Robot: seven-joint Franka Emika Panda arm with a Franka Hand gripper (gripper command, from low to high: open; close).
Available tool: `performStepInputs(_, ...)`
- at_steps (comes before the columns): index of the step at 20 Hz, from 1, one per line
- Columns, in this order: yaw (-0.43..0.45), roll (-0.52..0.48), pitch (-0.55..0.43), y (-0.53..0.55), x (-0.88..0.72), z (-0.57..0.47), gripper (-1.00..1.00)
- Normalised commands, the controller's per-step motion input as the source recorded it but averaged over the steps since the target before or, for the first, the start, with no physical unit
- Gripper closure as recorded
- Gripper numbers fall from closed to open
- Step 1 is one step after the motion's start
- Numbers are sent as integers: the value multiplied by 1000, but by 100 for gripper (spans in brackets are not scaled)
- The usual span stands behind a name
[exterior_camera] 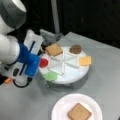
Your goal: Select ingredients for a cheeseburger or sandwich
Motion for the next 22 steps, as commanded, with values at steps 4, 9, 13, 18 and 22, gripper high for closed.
performStepInputs(4,52,482,7,-266,198,-304,-100)
performStepInputs(9,47,389,-9,-267,163,-195,-100)
performStepInputs(13,29,295,3,-230,174,-41,-100)
performStepInputs(18,-12,248,19,-236,195,-67,-100)
performStepInputs(22,-31,309,-13,-244,231,-168,-100)
